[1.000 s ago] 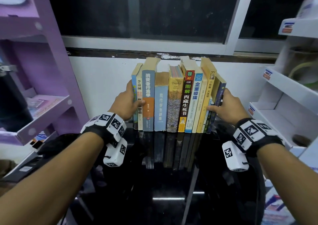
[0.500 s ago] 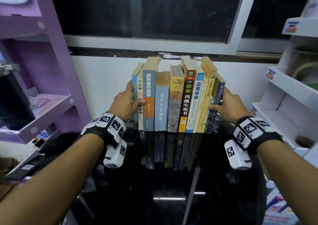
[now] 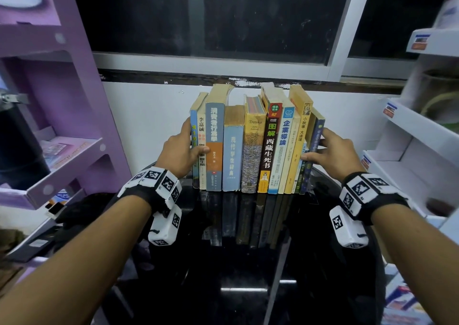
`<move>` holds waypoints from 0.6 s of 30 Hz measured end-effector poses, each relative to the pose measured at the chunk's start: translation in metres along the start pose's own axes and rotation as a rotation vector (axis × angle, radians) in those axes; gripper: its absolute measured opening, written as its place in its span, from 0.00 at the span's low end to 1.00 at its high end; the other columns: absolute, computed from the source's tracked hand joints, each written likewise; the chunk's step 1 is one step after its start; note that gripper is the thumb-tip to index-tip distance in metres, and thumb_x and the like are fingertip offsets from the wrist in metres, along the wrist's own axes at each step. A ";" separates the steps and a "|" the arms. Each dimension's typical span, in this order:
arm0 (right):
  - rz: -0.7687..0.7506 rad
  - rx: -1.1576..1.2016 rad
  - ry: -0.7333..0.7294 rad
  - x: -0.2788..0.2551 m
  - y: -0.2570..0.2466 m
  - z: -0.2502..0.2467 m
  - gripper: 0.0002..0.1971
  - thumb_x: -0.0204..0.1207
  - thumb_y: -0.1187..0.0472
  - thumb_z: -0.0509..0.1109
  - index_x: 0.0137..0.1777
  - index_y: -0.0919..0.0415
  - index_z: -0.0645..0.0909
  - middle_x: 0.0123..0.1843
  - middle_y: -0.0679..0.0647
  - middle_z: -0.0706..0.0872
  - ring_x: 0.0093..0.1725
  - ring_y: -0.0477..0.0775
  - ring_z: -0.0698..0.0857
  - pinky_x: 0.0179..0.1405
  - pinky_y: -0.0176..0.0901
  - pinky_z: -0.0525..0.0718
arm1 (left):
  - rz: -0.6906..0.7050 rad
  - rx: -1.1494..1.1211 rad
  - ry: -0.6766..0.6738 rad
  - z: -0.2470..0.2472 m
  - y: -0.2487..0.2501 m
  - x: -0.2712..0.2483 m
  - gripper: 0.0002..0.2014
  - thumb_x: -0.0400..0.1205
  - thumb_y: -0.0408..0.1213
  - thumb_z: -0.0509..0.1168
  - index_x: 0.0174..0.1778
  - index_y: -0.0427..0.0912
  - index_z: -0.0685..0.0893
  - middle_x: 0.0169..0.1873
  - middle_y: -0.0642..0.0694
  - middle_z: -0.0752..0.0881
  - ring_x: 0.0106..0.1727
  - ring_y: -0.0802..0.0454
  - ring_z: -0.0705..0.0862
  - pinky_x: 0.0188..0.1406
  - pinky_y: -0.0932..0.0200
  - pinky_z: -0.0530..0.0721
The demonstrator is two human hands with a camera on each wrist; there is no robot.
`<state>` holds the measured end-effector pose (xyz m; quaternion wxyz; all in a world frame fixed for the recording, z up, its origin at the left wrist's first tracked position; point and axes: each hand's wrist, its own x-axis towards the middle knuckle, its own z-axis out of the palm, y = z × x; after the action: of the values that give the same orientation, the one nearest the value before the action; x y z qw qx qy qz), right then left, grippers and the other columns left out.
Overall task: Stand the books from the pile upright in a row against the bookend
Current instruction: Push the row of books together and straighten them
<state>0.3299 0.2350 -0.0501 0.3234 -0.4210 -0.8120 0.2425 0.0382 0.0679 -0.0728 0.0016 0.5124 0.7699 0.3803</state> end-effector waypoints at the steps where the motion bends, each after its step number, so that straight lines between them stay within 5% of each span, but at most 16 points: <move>1: 0.002 0.016 0.007 0.000 0.000 0.000 0.27 0.70 0.65 0.80 0.69 0.58 0.76 0.62 0.60 0.87 0.42 0.52 0.87 0.46 0.38 0.81 | 0.002 0.005 0.003 0.000 -0.001 0.000 0.33 0.81 0.45 0.68 0.78 0.47 0.60 0.65 0.41 0.84 0.62 0.37 0.84 0.58 0.41 0.84; 5: 0.003 0.046 0.022 0.002 0.001 -0.001 0.29 0.69 0.66 0.81 0.69 0.58 0.75 0.63 0.61 0.87 0.40 0.51 0.86 0.37 0.29 0.79 | 0.012 0.021 0.016 0.001 -0.002 0.001 0.33 0.80 0.46 0.68 0.78 0.46 0.61 0.65 0.41 0.84 0.60 0.36 0.85 0.56 0.42 0.84; 10: -0.005 0.066 0.014 0.001 0.006 0.000 0.29 0.71 0.65 0.80 0.70 0.58 0.74 0.65 0.60 0.86 0.43 0.51 0.87 0.38 0.27 0.79 | 0.001 -0.002 -0.017 -0.001 0.000 0.000 0.33 0.81 0.46 0.68 0.78 0.46 0.59 0.65 0.41 0.84 0.62 0.37 0.84 0.58 0.42 0.84; 14: -0.006 0.051 -0.002 -0.005 0.003 -0.002 0.29 0.73 0.60 0.78 0.73 0.57 0.73 0.67 0.57 0.84 0.50 0.52 0.86 0.50 0.38 0.82 | 0.001 -0.043 -0.092 -0.013 0.000 0.000 0.33 0.81 0.44 0.68 0.79 0.48 0.59 0.67 0.44 0.82 0.65 0.40 0.83 0.64 0.43 0.81; 18: -0.121 -0.078 0.315 -0.010 -0.007 -0.003 0.33 0.77 0.51 0.72 0.79 0.57 0.66 0.76 0.58 0.77 0.74 0.59 0.76 0.74 0.59 0.74 | 0.075 -0.055 -0.087 -0.034 0.001 -0.001 0.33 0.82 0.46 0.66 0.81 0.52 0.58 0.76 0.47 0.74 0.71 0.43 0.77 0.66 0.48 0.75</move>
<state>0.3331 0.2232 -0.0470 0.4441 -0.4163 -0.7840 0.1216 0.0264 0.0471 -0.0480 0.0348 0.5567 0.7386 0.3787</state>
